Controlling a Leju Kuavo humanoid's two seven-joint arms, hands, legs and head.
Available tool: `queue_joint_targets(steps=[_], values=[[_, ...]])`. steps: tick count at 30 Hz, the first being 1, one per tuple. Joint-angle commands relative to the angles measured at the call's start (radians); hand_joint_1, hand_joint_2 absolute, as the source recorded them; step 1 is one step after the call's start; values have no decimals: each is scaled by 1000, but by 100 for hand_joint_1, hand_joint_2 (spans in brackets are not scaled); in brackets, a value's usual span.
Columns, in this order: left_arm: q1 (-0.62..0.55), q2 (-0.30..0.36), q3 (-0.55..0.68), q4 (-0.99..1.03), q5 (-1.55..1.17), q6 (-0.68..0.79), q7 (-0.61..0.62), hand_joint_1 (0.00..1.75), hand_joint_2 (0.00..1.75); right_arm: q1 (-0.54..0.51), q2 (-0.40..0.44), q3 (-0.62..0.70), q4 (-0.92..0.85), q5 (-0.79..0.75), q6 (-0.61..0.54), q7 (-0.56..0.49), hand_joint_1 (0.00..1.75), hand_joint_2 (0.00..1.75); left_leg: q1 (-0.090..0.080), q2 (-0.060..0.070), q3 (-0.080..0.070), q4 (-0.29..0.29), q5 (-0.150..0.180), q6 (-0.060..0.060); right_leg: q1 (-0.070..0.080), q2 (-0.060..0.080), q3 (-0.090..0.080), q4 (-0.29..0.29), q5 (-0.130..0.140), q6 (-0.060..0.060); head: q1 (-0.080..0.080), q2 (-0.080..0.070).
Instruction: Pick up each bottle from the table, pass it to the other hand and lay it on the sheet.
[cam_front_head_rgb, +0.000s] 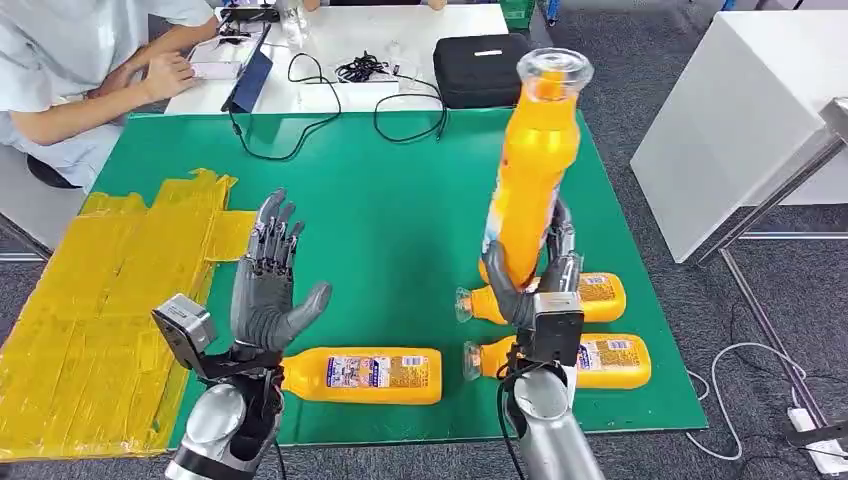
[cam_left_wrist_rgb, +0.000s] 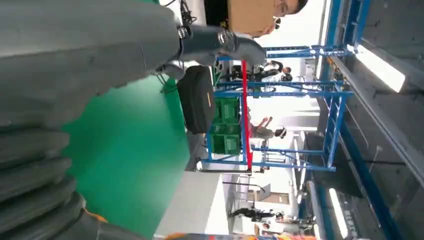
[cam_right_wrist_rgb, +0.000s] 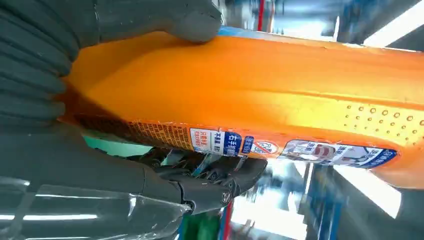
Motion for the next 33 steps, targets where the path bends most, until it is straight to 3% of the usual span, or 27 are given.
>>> queue_joint_targets(steps=[1,12,14,23,33], values=[[-67,47,-31,36,39,-40,2,0,175,-96,-45,169,229,92,83,17,175,175,1,2,6,-1,-2,-2,1,1,6,-2,-1,-1,0,0],[-69,48,-44,30,44,-52,3,0,175,-118,-34,202,276,129,79,24,175,175,1,1,6,-1,-2,-2,1,1,6,-1,-1,-1,0,0],[-84,45,-61,39,59,-70,3,0,175,-171,-18,265,326,193,71,41,175,175,1,2,6,-1,-2,-2,1,1,6,-1,-1,-1,0,0],[-114,36,-71,69,81,-87,4,0,175,-230,15,398,385,351,3,65,175,175,1,2,7,0,-3,-2,1,1,7,0,-2,-1,0,0],[-114,36,-71,69,81,-87,4,0,175,-230,15,398,385,351,3,65,175,175,0,0,4,-1,-1,-1,0,0,4,-1,-1,-1,0,0]])
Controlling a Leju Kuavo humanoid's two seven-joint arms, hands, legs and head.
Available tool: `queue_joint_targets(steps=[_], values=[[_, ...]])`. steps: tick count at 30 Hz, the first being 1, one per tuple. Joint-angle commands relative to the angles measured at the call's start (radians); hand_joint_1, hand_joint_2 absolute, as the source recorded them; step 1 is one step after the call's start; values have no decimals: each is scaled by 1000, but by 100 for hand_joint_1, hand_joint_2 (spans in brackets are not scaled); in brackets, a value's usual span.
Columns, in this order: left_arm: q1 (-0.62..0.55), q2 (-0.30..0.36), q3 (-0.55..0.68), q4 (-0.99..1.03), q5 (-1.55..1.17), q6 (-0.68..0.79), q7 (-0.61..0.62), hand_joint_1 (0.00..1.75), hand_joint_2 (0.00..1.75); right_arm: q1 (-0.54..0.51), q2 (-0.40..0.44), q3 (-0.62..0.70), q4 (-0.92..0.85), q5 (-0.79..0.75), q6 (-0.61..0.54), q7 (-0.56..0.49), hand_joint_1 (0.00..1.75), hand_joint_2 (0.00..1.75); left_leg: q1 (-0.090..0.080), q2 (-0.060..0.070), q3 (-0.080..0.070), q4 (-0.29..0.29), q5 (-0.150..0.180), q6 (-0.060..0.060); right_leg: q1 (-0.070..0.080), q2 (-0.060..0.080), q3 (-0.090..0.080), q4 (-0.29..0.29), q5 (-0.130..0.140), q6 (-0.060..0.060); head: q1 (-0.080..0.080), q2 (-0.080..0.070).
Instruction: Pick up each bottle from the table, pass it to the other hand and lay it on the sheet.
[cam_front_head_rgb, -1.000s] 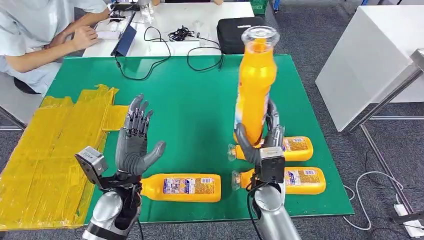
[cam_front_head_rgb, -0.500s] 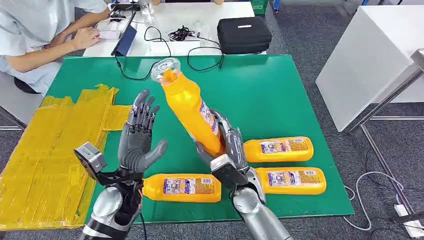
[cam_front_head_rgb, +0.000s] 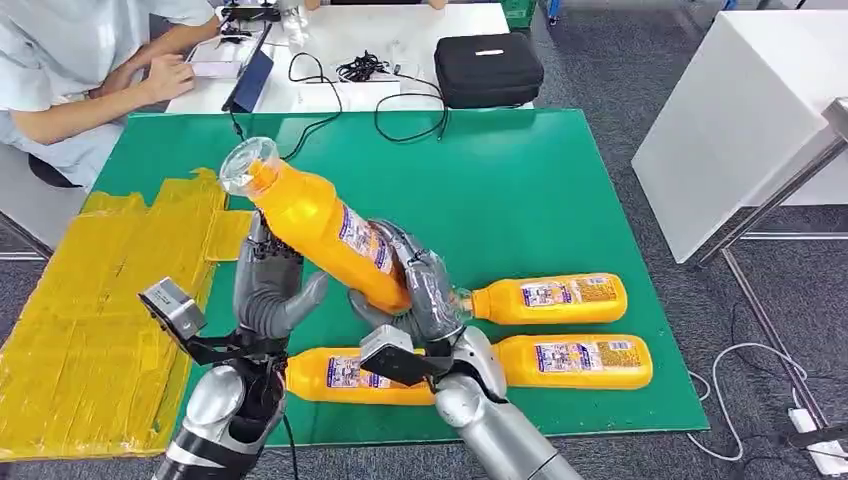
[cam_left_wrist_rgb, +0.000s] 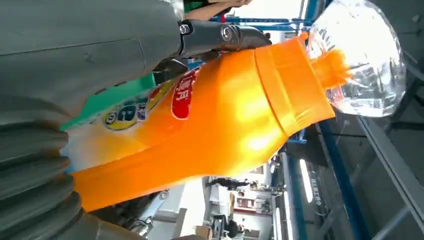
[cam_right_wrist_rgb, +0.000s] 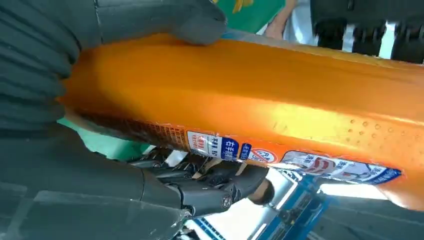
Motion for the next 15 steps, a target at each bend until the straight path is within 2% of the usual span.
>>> queue_joint_targets(steps=[1,2,4,8,15], values=[[-46,28,-35,66,-1,-8,4,0,175,-61,-4,65,93,6,0,1,175,175,0,1,3,-1,-1,-1,0,0,3,-1,0,0,0,0],[-46,28,-35,66,-1,-8,4,0,175,-61,-4,65,93,6,0,1,175,175,1,1,6,0,-2,-2,1,0,6,-1,-2,-1,0,0],[-46,28,-35,66,-1,-8,4,0,175,-61,-4,65,93,6,0,1,175,175,0,0,3,-1,-1,-1,0,-1,3,-1,-1,0,0,0],[-46,28,-35,66,-1,-8,4,0,175,-61,-4,65,93,6,0,1,175,175,1,1,6,0,-2,-2,1,0,6,-1,-2,-1,0,0],[-74,21,1,118,31,-6,10,0,175,-35,-9,220,54,117,-70,-17,175,175,0,1,6,-1,-2,-2,1,0,5,-1,-2,-1,0,0]])
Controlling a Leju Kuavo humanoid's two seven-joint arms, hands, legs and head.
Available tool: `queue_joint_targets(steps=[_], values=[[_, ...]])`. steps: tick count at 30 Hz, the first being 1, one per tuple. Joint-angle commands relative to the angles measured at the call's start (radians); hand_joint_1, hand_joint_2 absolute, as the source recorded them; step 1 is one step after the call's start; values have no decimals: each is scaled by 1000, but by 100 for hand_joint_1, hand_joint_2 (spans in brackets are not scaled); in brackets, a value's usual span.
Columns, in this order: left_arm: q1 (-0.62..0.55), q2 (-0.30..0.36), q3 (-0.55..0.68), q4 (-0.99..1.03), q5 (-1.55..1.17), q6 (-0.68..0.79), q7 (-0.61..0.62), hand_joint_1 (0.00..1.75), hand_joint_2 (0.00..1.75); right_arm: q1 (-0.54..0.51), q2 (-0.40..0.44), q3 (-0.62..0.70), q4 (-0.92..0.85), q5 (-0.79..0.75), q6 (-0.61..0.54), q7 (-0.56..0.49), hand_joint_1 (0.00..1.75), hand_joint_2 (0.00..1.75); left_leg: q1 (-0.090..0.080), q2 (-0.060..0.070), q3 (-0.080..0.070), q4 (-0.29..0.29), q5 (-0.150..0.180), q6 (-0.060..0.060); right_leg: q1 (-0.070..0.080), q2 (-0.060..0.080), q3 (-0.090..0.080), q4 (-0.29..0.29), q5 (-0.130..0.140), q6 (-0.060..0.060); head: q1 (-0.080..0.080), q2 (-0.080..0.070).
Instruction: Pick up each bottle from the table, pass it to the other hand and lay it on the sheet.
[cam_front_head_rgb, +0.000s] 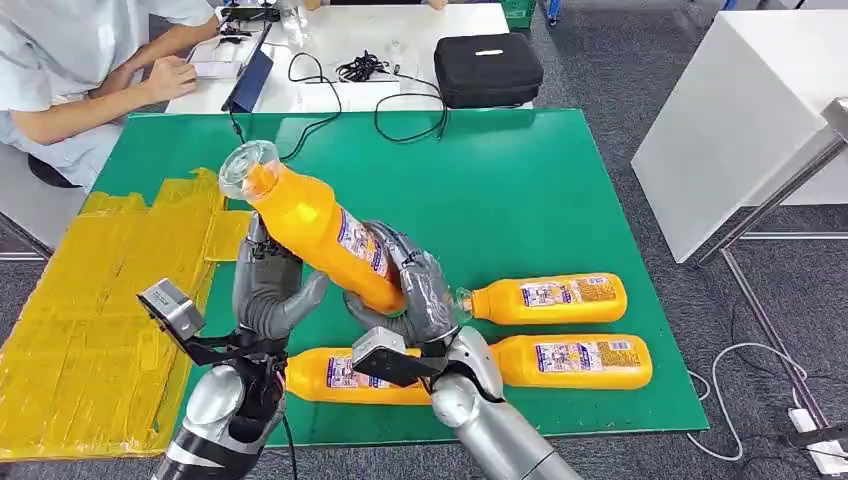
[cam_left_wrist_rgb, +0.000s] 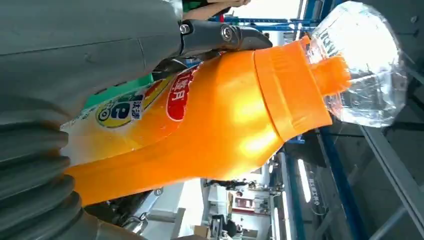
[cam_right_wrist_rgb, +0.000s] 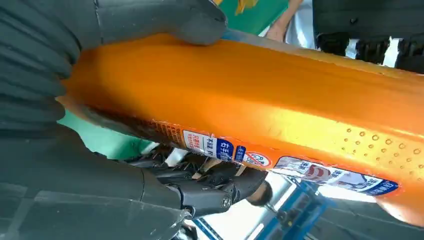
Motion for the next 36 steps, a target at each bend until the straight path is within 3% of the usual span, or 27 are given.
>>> queue_joint_targets(steps=[1,8,17,18,19,36], values=[[-85,23,10,131,35,-14,17,0,175,-16,-26,229,8,80,-55,-37,175,175,1,1,7,-1,-3,-2,1,0,7,-1,-2,-1,0,0],[-197,78,75,290,46,-106,69,0,175,14,-87,287,-114,-90,103,-92,175,175,1,-2,4,-1,-1,-2,1,-3,5,-1,-1,-1,0,0],[-276,91,60,409,1,-151,152,5,175,17,-84,265,-115,-101,114,-105,175,175,1,-1,3,-1,0,-1,1,-2,3,-1,-1,-1,0,0],[-279,90,61,416,1,-150,152,38,175,16,-83,266,-112,-98,111,-105,175,175,1,-1,6,0,-2,-2,1,-2,6,0,-2,-1,0,0],[-280,89,61,418,1,-150,153,175,175,16,-82,266,-110,-97,109,-105,175,175,1,-1,6,0,-1,-2,1,-2,6,0,-2,-1,0,0],[-230,82,122,355,75,-149,139,175,175,11,-77,250,-61,-93,91,-91,175,175,1,2,4,0,-2,-1,1,0,4,0,-2,-1,0,0]])
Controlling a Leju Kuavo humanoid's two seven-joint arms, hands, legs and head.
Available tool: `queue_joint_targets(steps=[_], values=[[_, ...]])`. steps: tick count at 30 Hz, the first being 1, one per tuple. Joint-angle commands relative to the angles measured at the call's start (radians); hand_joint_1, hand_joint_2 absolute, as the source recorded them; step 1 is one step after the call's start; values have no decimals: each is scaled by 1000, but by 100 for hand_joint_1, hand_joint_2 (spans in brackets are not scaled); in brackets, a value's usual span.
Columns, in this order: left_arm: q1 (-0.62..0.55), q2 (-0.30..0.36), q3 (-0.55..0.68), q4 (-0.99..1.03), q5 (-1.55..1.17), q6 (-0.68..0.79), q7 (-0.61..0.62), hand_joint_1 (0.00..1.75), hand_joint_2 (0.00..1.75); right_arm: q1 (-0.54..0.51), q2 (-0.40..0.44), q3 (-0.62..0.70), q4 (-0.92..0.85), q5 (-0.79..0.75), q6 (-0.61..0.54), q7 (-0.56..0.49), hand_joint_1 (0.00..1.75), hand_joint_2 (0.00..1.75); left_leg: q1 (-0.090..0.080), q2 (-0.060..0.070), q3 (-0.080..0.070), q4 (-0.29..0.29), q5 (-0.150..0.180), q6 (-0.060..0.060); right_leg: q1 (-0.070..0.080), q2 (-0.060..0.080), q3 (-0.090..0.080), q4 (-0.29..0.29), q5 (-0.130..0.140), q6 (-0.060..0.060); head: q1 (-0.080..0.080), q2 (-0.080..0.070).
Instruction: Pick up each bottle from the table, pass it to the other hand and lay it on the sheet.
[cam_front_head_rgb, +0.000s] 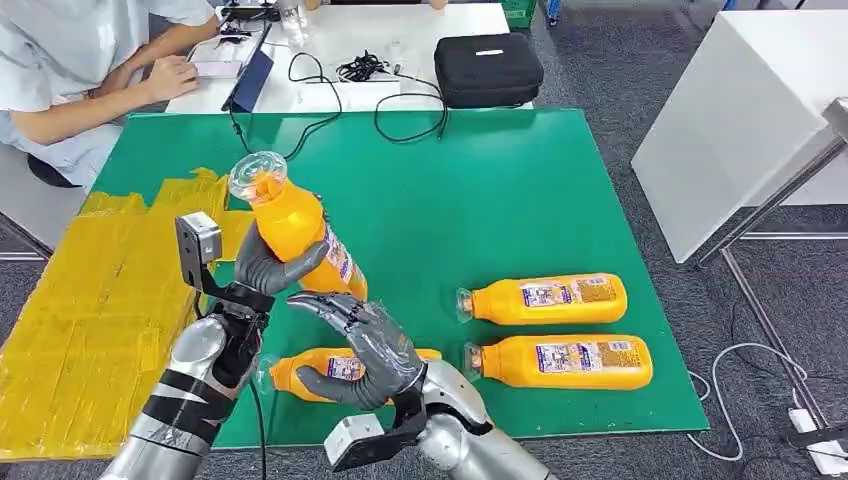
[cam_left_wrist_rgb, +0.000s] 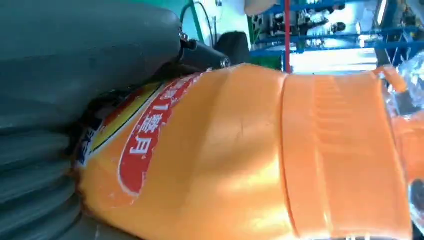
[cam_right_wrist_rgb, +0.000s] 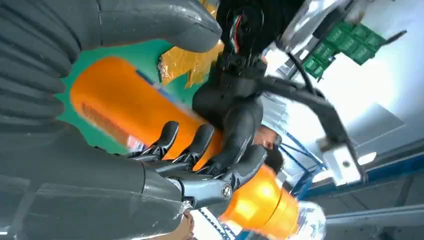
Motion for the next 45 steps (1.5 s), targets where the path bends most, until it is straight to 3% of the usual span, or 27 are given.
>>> queue_joint_targets(steps=[1,15,16,17,18,20,22,26,27,28,34,37,38,43,45], values=[[-36,-1,25,58,24,1,4,175,175,-26,-17,42,33,5,-6,9,175,175,0,1,3,0,-1,-1,0,0,2,-1,0,0,0,0],[-6,3,23,34,52,7,-1,175,175,-9,-11,0,18,-12,-39,18,175,175,1,1,6,0,-2,-1,1,-1,6,-1,-2,-1,0,0],[-7,5,23,28,5,62,-14,175,175,12,-13,-24,-26,-43,-50,18,113,175,0,0,4,0,-1,-1,0,-1,4,-1,-1,0,0,0],[-8,14,20,23,-52,118,-28,175,175,29,-18,-45,-68,-71,-49,29,0,175,1,1,7,0,-3,-2,1,-1,7,-1,-2,-1,0,0],[-7,17,18,13,-110,177,-40,175,175,46,-31,-64,-124,-104,-37,35,0,175,0,0,2,0,-1,-1,0,-1,3,0,-1,0,0,0],[1,37,15,-14,-417,457,-69,175,175,101,-71,-131,-286,-183,-3,81,0,175,0,-1,2,0,-1,-1,0,-2,2,0,-1,0,0,0],[24,58,48,-47,-624,588,-39,175,175,142,-119,-199,-421,-246,66,130,0,175,1,-2,6,1,-4,-2,1,-3,7,1,-4,-1,0,0],[29,94,120,-65,-794,646,-14,175,175,217,-152,-334,-565,-312,114,133,0,175,1,0,8,1,-5,-2,1,-2,9,0,-4,-1,0,0],[24,107,140,-67,-837,658,-5,175,175,233,-159,-362,-596,-323,117,122,0,175,0,-2,3,0,-2,-1,0,-3,4,0,-2,0,0,0],[20,116,161,-70,-878,664,2,175,175,248,-162,-385,-618,-338,131,117,0,0,1,-2,9,2,-5,-2,1,-4,10,0,-5,-1,0,0],[9,124,181,-54,-999,704,30,175,175,260,-155,-395,-626,-342,143,112,0,0,0,-3,2,0,-2,-1,1,-3,4,0,-2,0,0,0],[-15,200,214,-32,-1239,740,123,175,175,301,-191,-451,-687,-395,157,96,0,0,1,0,6,1,-4,-2,1,0,6,0,-3,-1,0,0],[-29,239,223,-6,-1376,735,176,175,175,316,-202,-477,-704,-413,165,100,0,175,1,-1,3,1,-2,-2,1,-2,3,0,-2,-1,0,0],[-111,386,182,126,-1685,609,267,175,175,359,-246,-612,-679,-534,283,160,0,175,1,1,4,0,-2,-2,2,0,4,-1,-1,-1,0,0],[-188,394,131,218,-1733,526,273,175,175,367,-238,-640,-667,-536,300,157,0,175,2,1,9,0,-4,-3,2,-2,9,-1,-3,-1,0,0]])
